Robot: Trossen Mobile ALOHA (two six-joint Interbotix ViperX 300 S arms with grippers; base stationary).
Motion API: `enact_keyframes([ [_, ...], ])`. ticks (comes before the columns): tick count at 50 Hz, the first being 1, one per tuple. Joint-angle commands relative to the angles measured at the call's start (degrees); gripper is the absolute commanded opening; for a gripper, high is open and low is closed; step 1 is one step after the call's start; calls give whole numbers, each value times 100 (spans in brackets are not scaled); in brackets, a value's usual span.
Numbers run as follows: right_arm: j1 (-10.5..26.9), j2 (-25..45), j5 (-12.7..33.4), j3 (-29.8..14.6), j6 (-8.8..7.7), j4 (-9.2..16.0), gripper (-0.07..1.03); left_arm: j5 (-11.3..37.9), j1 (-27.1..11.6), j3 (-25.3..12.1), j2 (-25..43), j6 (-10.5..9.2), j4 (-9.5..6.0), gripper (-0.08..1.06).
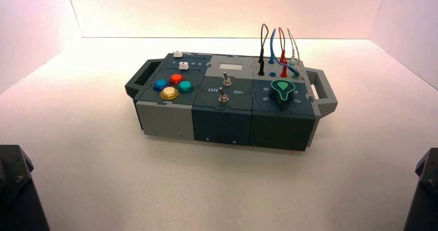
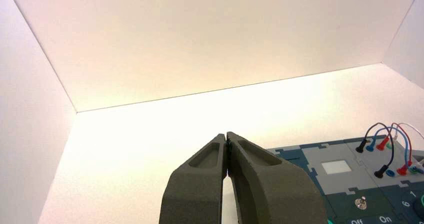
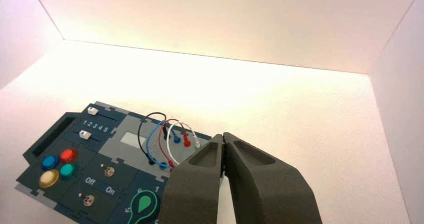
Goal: Pull the white wire.
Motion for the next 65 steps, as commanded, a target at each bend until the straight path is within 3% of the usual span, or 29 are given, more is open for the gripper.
enact_keyframes([
  [1,-35,79,-44,-97,18,9,-2,-35,26,-123,53,18,0,-1],
  [17,-35,88,-62,-97,35,26,-2,-97,26,-114,123,18,0,-1],
  [23,-26,79,-53,-88,26,44,-2,-158,-44,-141,404,9,-18,-1],
  [29,-26,97,-53,-88,35,53,-2,-141,-439,-352,1143,9,-26,-1],
  [37,-35,141,-44,-79,35,35,-2,-149,-1327,-879,2188,18,-26,-1],
  [45,-132,158,-26,-88,44,9,-2,-290,-2276,-1731,3226,18,-18,-1],
  [60,-738,167,18,-88,44,26,-2,-167,-3094,-3032,4966,26,-18,1],
  [62,-756,176,18,-88,44,26,-2,-167,-3094,-3032,4966,26,-18,1],
  [63,-765,167,18,-88,44,26,-2,-141,-3120,-3085,5036,26,-18,2],
  [64,-791,176,18,-88,44,26,-2,176,-3393,-3489,5555,26,-18,15],
  [65,-791,176,18,-79,44,18,-2,281,-3463,-3595,5678,35,-18,19],
])
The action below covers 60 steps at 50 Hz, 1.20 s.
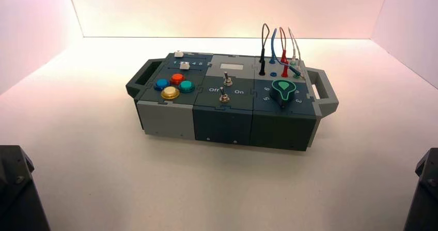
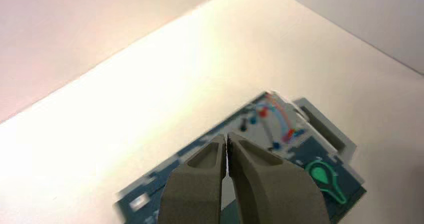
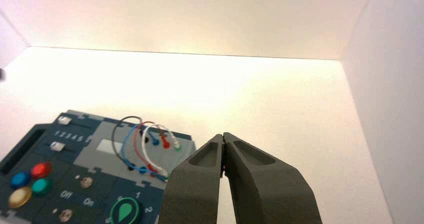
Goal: Pull the white wire.
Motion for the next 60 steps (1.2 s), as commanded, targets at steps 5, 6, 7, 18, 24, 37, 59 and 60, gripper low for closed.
enact_keyframes([
  [5,-88,123,-26,-79,35,9,-2,958,-650,-1257,1248,88,0,36],
  [6,-97,132,-18,-79,35,0,-2,1020,-686,-1318,1292,105,0,37],
  [7,-97,132,-9,-79,44,0,-2,1169,-747,-1415,1406,141,0,38],
  [18,-114,211,-9,-88,44,0,-2,2259,-1397,-2294,2224,448,0,41],
  [24,-114,246,9,-88,44,0,-2,2347,-1556,-2487,2426,519,0,41],
  [37,-114,246,9,-88,44,0,-2,2373,-1608,-2689,2698,624,9,41],
  [59,-114,246,53,-105,44,0,-2,2399,-1397,-3067,3287,1011,53,66],
  [60,-114,246,53,-105,44,0,-2,2408,-1362,-3076,3305,1020,62,66],
])
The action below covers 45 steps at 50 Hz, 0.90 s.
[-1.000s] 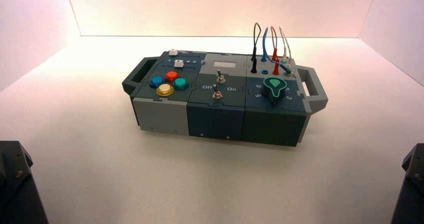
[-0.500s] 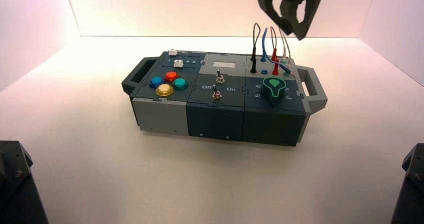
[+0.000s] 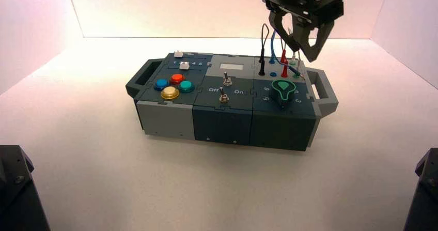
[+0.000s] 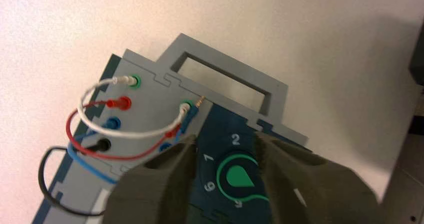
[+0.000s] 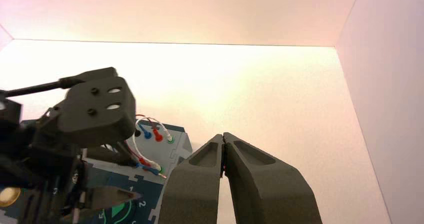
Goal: Pull the white wire.
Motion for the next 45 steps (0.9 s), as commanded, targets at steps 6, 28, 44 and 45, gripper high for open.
enact_keyframes([
  [6,-35,70,-26,-114,26,9,-2,70,316,-308,26,105,18,66],
  [28,-35,70,-35,-114,26,0,-2,237,466,-510,185,211,-26,66],
  [44,-35,70,-26,-105,26,0,-2,483,431,-870,396,229,-62,66],
  [45,-35,70,-26,-105,26,0,-2,492,431,-879,404,229,-62,66],
])
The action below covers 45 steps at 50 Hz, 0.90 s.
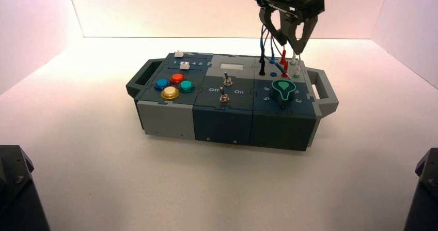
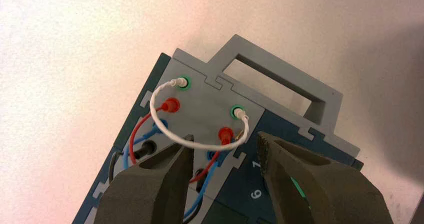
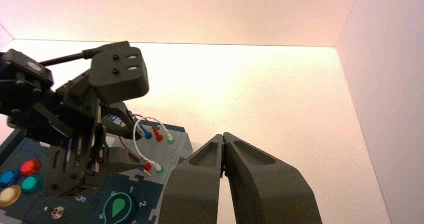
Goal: Pull the white wire.
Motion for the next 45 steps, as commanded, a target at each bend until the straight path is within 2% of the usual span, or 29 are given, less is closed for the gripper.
enact_keyframes([
  [1,-35,70,-26,-114,26,0,-2,132,-44,-308,0,35,-26,66],
  [10,-35,70,-35,-105,26,0,-2,290,-149,-527,193,62,-35,66],
  [22,-35,70,-26,-105,26,0,-2,360,-185,-589,281,88,-35,65],
  [32,-35,70,-26,-105,26,0,-2,404,-185,-598,308,105,-44,56],
  [45,-35,62,-35,-105,26,0,-2,448,-193,-642,404,123,-70,56],
])
